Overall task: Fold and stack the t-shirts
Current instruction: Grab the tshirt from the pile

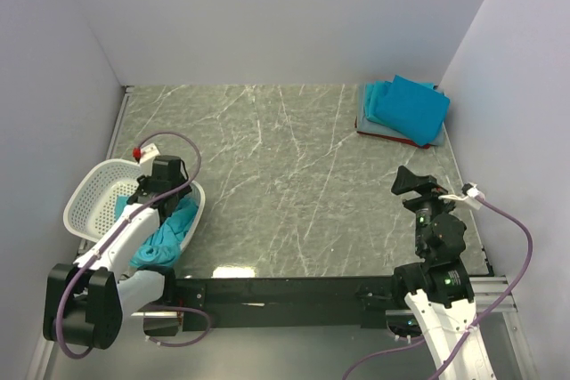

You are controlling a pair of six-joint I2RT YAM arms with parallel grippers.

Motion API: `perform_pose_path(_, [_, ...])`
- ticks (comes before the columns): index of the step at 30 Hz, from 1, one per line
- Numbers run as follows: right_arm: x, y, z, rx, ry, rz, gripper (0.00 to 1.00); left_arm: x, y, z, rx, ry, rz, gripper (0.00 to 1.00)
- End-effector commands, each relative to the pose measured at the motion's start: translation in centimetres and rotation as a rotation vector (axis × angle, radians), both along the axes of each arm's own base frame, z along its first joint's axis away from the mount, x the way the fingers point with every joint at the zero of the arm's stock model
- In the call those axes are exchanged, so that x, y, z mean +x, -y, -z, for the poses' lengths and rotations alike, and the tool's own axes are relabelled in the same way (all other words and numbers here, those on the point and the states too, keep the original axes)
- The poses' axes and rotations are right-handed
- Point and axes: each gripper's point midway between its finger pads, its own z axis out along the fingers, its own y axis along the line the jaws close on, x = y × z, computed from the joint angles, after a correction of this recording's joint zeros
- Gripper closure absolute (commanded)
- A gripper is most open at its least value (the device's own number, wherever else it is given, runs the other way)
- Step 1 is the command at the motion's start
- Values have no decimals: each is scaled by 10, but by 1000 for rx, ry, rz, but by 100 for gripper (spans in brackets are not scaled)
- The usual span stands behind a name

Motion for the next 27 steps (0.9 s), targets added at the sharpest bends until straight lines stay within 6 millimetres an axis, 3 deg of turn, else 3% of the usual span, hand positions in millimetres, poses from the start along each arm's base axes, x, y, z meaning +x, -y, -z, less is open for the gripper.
perform_pose_path(1, [-3, 3, -10, 8, 28, 12, 7, 11, 9, -17, -7, 37, 35, 42])
perform_pose_path(2, [-4, 3, -10, 8, 28, 12, 7, 11, 10, -16, -8, 33, 39, 44])
perform_pose_path(5, [-4, 3, -10, 11, 35, 13, 7, 11, 14, -14, -11, 28, 57, 66])
perform_pose_path(6, [-5, 3, -11, 11, 36, 13, 7, 11, 14, -14, -7, 29, 58, 75])
perform_pose_path(7, [-5, 3, -11, 11, 36, 13, 7, 11, 15, -15, -5, 33, 60, 89])
perform_pose_path(8, [-5, 3, -11, 11, 36, 13, 7, 10, 15, -17, -4, 39, 61, 96])
perform_pose_path(12, [-4, 3, -11, 12, 38, 10, 7, 9, 16, -33, -6, 94, 52, 99])
perform_pose_path(15, [-2, 1, -11, 12, 39, 2, 7, 10, 24, -63, -46, 187, 77, 100])
perform_pose_path(18, [0, 0, -10, 5, 34, -1, 7, 9, 38, -110, -107, 323, 134, 99])
perform_pose_path(19, [1, 0, -11, 3, 30, 0, 7, 6, 42, -137, -132, 406, 157, 100])
perform_pose_path(21, [3, 2, -10, -4, 19, 10, 7, 2, 55, -166, -175, 487, 231, 100])
perform_pose_path(22, [3, 2, -11, -5, 20, 15, 7, -3, 59, -194, -191, 567, 265, 99])
perform_pose_path(24, [5, 3, -10, -11, 11, 20, 7, -9, 74, -222, -203, 628, 374, 99])
perform_pose_path(25, [6, 4, -10, -12, 12, 27, 7, -12, 81, -248, -209, 680, 427, 99])
perform_pose_path(27, [8, 4, -8, -16, 4, 27, 7, -16, 101, -273, -230, 716, 558, 99])
